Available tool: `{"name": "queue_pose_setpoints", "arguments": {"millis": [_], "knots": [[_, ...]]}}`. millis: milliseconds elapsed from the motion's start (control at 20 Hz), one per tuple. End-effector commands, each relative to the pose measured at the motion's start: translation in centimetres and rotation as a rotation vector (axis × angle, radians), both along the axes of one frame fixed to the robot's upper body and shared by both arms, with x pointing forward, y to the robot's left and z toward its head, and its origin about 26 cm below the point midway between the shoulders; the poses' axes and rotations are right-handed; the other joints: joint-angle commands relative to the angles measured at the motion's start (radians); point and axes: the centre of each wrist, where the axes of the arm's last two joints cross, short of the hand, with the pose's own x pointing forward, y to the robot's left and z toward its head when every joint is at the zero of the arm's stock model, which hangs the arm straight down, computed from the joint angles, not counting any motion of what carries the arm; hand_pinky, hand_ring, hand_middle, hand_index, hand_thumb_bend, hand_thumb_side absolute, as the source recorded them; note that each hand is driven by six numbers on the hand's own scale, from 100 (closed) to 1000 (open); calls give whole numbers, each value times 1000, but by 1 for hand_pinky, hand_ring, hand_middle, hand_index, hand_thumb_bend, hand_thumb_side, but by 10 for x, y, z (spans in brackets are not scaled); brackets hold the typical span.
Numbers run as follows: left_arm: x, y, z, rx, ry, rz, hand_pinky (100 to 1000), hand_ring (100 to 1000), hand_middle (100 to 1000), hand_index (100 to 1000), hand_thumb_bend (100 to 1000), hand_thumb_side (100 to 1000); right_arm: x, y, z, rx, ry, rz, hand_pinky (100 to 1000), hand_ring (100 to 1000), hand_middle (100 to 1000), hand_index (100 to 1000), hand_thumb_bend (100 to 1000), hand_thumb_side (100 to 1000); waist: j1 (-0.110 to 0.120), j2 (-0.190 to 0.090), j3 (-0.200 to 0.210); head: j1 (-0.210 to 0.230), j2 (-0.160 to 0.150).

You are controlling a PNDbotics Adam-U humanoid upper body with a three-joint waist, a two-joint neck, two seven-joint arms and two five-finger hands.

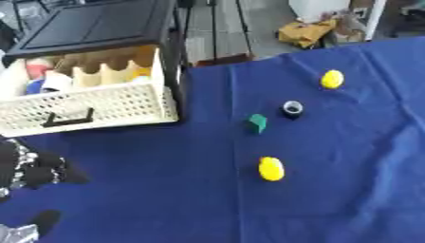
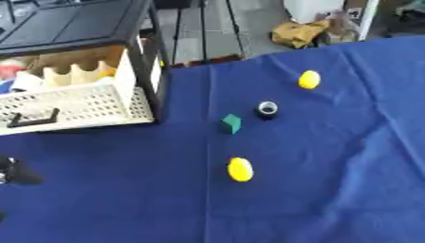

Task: Pick up objects from table and place into drawer.

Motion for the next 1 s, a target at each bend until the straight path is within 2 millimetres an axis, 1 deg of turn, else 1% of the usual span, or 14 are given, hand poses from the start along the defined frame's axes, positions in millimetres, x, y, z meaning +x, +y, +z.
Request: {"name": "queue_pose_setpoints", "arguments": {"millis": [50, 100, 250, 550, 700, 850, 1000], "knots": [[-4, 3, 9, 114, 6, 32, 345, 453, 711, 932, 100, 1000, -3, 3, 8, -29, -25, 9, 588, 842, 586, 829, 100, 998, -3, -15, -1, 10, 4], [-3, 2, 8, 114, 6, 44, 342, 449, 686, 930, 100, 1000, -3, 3, 8, -33, -23, 12, 590, 844, 583, 829, 100, 999, -2, -13, -2, 12, 3], [-3, 0, 10, 108, 1, 72, 342, 445, 672, 916, 100, 1000, -1, 5, 5, -43, -15, 18, 594, 846, 579, 829, 100, 1000, -2, -7, -9, 19, 0], [-2, -3, 16, 98, -26, 131, 348, 450, 682, 918, 100, 1000, 1, 8, -1, -55, -5, 32, 601, 850, 575, 829, 100, 1000, 0, 5, -22, 38, -7], [-2, -5, 16, 60, 5, 168, 342, 459, 721, 928, 100, 1000, 2, 9, -3, -49, -10, 45, 605, 852, 574, 831, 100, 1000, 0, 12, -29, 50, -13], [-1, -4, 20, 20, 20, 207, 343, 457, 711, 928, 100, 1000, 3, 10, -7, -57, -1, 47, 609, 856, 568, 833, 100, 1000, -1, 16, -38, 59, -19], [-2, -3, 29, 1, 0, 242, 348, 457, 703, 929, 100, 1000, 4, 10, -12, -66, 13, 44, 614, 859, 565, 835, 100, 1000, 0, 18, -46, 65, -23]]}}
